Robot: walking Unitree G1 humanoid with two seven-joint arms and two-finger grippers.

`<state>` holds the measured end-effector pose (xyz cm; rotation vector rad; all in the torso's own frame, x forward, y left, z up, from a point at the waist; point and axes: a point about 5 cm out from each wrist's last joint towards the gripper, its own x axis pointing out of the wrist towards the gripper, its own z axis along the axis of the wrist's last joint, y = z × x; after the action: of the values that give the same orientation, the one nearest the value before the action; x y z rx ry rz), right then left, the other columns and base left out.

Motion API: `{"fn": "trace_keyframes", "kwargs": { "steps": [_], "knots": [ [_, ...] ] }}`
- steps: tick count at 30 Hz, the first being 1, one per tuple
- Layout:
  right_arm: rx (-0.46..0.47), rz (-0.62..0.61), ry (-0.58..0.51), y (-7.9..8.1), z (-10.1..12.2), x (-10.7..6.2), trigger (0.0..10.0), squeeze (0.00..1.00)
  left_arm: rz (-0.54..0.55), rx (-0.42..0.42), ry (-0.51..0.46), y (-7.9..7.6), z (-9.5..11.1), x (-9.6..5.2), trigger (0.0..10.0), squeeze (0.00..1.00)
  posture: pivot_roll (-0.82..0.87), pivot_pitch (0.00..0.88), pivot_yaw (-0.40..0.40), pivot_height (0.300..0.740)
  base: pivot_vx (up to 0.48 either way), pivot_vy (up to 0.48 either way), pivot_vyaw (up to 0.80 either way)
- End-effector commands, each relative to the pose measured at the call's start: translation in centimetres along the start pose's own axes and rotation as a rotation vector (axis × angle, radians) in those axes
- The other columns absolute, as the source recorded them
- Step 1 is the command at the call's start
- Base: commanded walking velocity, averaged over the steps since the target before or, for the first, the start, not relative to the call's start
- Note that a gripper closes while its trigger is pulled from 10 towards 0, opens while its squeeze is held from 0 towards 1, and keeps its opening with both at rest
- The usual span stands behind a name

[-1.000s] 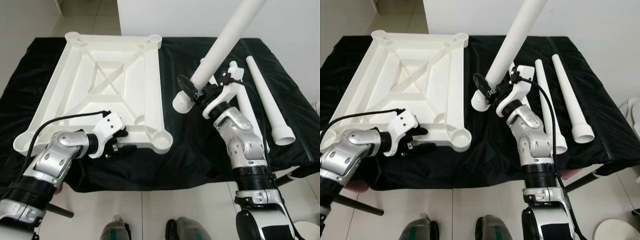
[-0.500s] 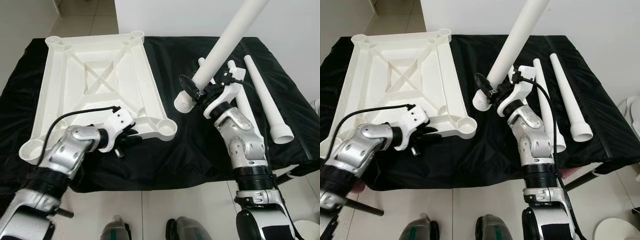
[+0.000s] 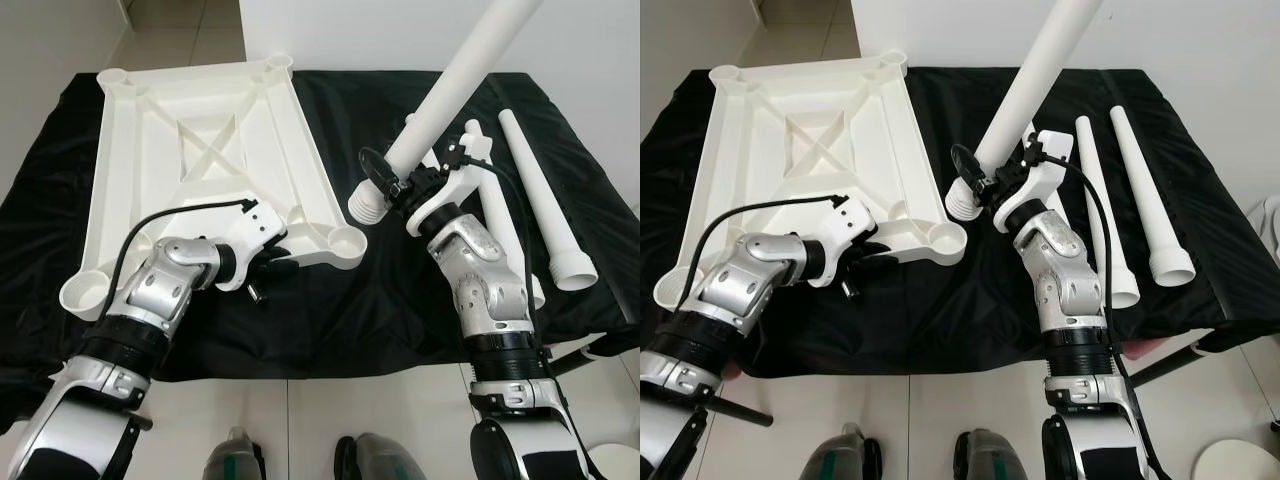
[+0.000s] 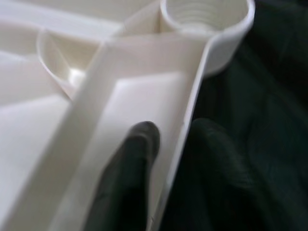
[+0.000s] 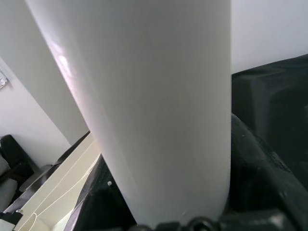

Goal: Building children table

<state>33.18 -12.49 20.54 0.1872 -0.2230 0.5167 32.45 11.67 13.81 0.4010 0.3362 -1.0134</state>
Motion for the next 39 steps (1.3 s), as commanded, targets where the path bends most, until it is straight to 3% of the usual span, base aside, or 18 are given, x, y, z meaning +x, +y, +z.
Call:
{"fn": "trace_keyframes", "kwargs": {
  "steps": [1, 4, 5, 13, 18, 20, 29, 30, 39],
  "knots": [
    [-0.009, 0.004, -0.02, 0.1, 0.3, 0.3, 10.0, 0.0, 0.233, 0.025, -0.071, 1.6, 1.7, -0.4, 10.0, 1.0, -0.11, 0.038, 0.025, 0.74, 0.0, 0.0, 0.0],
    [-0.015, 0.001, -0.02, 0.1, 0.4, 0.3, 10.0, 0.0, 0.203, -0.016, -0.114, 1.1, 1.9, -0.9, 10.0, 1.0, -0.1, 0.036, 0.022, 0.74, 0.0, 0.0, 0.0],
    [-0.019, -0.001, -0.019, 0.0, 0.4, 0.3, 10.0, 0.0, 0.181, -0.037, -0.129, 0.9, 1.8, -1.4, 10.0, 0.01, -0.1, 0.035, 0.019, 0.74, 0.0, 0.0, 0.0],
    [-0.027, 0.003, -0.012, 0.0, 0.3, 0.6, 10.0, 0.0, 0.113, -0.036, -0.147, 0.1, 1.5, -2.8, 10.0, 0.0, -0.09, 0.034, 0.012, 0.74, 0.0, 0.0, 0.0],
    [-0.065, 0.044, 0.033, 1.0, -0.6, 1.5, 10.0, 0.0, 0.201, -0.022, -0.155, 1.0, 0.8, -5.0, 10.0, 0.0, -0.07, 0.029, -0.005, 0.74, 0.0, 0.0, 0.0],
    [-0.083, 0.055, 0.041, 1.3, -0.9, 1.8, 10.0, 0.0, 0.221, -0.046, -0.172, 0.9, 0.7, -5.3, 10.0, 0.0, -0.07, 0.026, -0.01, 0.74, 0.0, 0.0, 0.0],
    [-0.088, 0.136, 0.076, 2.6, -2.1, 2.4, 10.0, 0.0, 0.267, -0.139, -0.198, -1.3, -0.1, -5.1, 10.0, 0.0, -0.04, 0.014, -0.035, 0.74, 0.0, 0.0, 0.0],
    [-0.071, 0.164, 0.095, 3.1, -2.8, 2.6, 10.0, 0.0, 0.261, -0.156, -0.239, -2.4, 0.5, -4.9, 10.0, 0.0, -0.03, 0.009, -0.051, 0.74, 0.0, 0.0, 0.0],
    [-0.065, 0.159, 0.125, 3.0, -3.5, 2.2, 10.0, 0.0, 0.234, -0.178, -0.292, -3.7, 1.3, -4.9, 10.0, 0.0, -0.02, 0.007, -0.064, 0.74, 0.0, 0.0, 0.0]
  ]
}}
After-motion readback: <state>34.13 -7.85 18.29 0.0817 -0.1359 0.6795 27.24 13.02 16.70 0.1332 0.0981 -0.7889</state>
